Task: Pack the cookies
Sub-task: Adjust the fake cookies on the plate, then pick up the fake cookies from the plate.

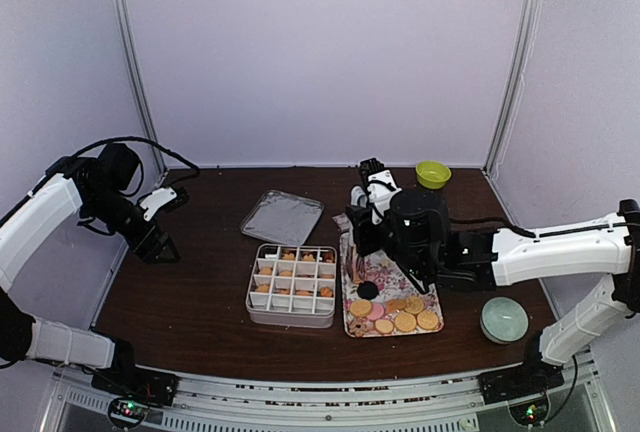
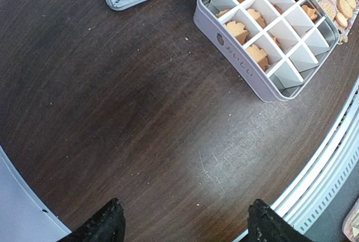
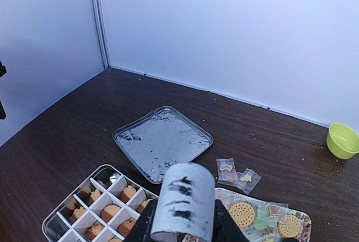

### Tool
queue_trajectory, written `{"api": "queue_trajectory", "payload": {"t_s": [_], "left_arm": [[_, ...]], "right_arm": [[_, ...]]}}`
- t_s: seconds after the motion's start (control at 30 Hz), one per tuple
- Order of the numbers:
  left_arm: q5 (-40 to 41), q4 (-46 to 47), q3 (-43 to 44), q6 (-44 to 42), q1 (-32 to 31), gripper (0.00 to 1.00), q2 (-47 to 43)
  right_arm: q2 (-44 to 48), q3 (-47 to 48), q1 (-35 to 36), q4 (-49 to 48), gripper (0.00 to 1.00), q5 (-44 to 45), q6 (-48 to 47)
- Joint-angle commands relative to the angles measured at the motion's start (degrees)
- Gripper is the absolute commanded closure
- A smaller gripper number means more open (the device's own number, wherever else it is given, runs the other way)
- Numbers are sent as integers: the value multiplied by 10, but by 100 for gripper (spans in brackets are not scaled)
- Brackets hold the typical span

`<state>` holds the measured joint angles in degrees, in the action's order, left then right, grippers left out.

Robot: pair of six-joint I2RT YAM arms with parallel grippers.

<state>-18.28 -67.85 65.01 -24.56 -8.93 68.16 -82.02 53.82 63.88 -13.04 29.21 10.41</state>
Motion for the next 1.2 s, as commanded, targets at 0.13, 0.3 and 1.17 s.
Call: {"api": "queue_trajectory", "payload": {"t_s": [0.13, 0.3, 1.17], "left_arm": [[-13, -1, -1, -8, 5, 22, 0], [-13, -1, -2, -7, 5, 22, 0], [-18, -1, -3, -12, 5, 24, 0]], "right_arm": [[22, -11, -4, -1, 100, 20, -7], [10, -12, -18, 2, 88, 12, 12], [-4, -80, -99, -70, 68, -85, 131]]}}
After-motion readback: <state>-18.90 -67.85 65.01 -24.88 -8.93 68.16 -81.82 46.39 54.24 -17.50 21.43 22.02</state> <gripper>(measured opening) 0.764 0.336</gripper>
